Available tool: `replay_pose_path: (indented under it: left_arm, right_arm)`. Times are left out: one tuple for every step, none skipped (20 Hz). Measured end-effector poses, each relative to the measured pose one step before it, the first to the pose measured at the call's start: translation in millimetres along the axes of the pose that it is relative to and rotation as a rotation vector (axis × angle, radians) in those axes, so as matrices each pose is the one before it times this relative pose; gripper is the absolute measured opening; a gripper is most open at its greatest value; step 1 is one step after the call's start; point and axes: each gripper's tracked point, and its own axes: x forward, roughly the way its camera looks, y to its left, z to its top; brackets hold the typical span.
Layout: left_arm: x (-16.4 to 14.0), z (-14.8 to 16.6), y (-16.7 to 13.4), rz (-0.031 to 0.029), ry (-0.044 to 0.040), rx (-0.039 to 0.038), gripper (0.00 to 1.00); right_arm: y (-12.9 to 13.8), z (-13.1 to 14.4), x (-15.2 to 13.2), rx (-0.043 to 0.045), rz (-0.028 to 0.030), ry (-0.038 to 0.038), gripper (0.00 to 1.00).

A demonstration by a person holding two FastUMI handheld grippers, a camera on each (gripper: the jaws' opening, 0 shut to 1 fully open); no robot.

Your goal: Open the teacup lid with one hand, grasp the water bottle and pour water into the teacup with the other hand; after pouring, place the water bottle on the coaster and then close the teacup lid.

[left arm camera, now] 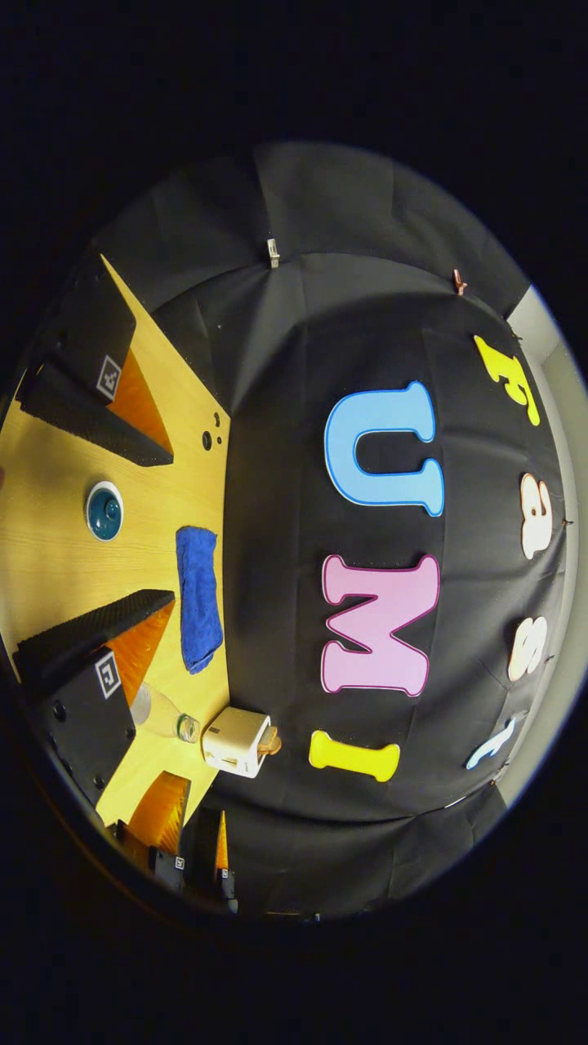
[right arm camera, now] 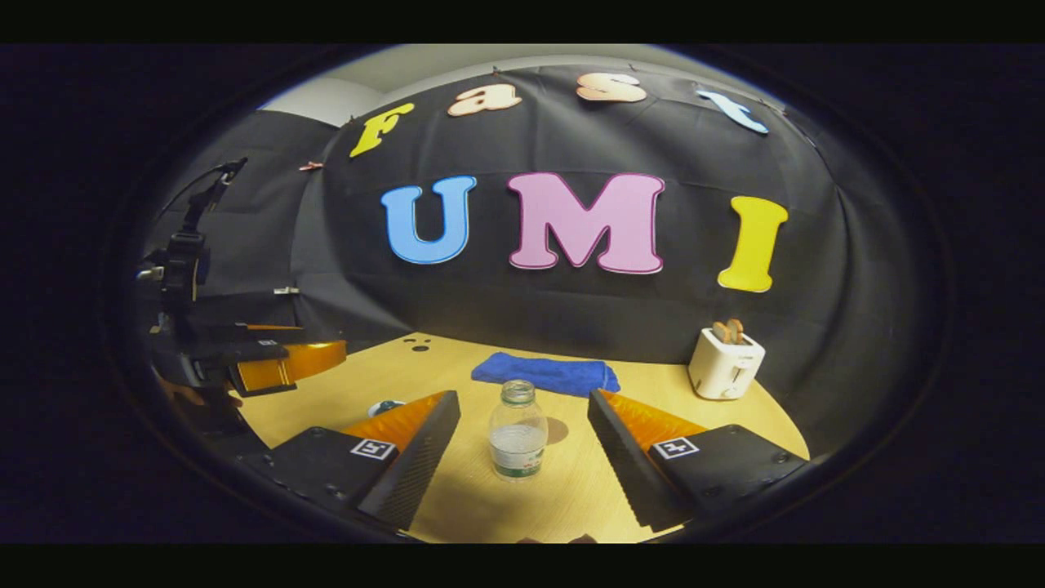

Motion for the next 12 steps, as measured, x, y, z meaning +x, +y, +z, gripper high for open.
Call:
replay_pose_path:
  left_arm:
    - [2.64, -4.7, 0.59, -0.00048, 0.0051, -0.00543, 0.95]
    - [3.79, -4.36, 1.17, 0.0022, 0.00498, -0.00301, 0.96]
    - [4.69, -4.33, 2.06, 0.00294, 0.00409, 0.0002, 0.95]
    - [4.79, -3.81, 1.7, 0.00396, 0.00424, 0.00143, 0.95]
    - [6.09, -5.36, 1.44, 0.00189, 0.00164, 0.00145, 0.95]
    - [6.0, -4.57, 1.75, 0.00482, 0.00351, 0.00022, 0.95]
    - [5.81, -6.28, 2.96, 0.00499, 0.0058, -0.00085, 0.95]
    - [7.01, -6.5, 1.47, 0.00296, 0.00908, -0.00009, 0.95]
    - [8.24, -7.57, 1.11, 0.00174, 0.00789, 0.0009, 0.95]
    - [7.87, -6.92, 0.9, 0.00069, 0.00461, 0.0033, 0.95]
    - [7.59, -8.47, 2.22, 0.00151, 0.00669, 0.00427, 0.95]
    - [8.96, -8.92, -0.25, -0.003, 0.00719, 0.00499, 0.95]
  right_arm:
    - [1.15, -2.08, 2.62, 0.00218, 0.00246, 0.0051, 0.98]
    - [0.87, -3.07, 2.99, 0.0018, 0.00135, 0.00786, 0.98]
    - [0.94, -3.92, 2.57, 0.00229, 0.00175, 0.00843, 0.98]
    - [0.41, -2.9, 2.55, 0.00183, -0.00019, 0.00572, 0.98]
    - [-0.48, -2.54, 2.73, 0.0014, -0.00017, 0.00501, 0.98]
    - [-0.46, -3.12, 2.66, 0.00156, -0.00017, 0.00579, 0.98]
    - [0.36, -2.98, 3.1, 0.00166, 0.00113, 0.00544, 0.98]
    - [0.17, -4.32, 2.78, 0.00106, 0.00147, 0.0062, 0.98]
    - [-0.1, -4.14, 3.28, -0.00035, 0.00107, 0.00567, 0.98]
    - [0.35, -5.08, 2.97, -0.00302, 0.00097, 0.00702, 0.98]
    - [0.24, -4.93, 2.88, -0.00438, 0.00108, 0.00621, 0.98]
    - [-0.25, -5.09, 3.58, -0.00441, -0.0004, 0.00498, 0.98]
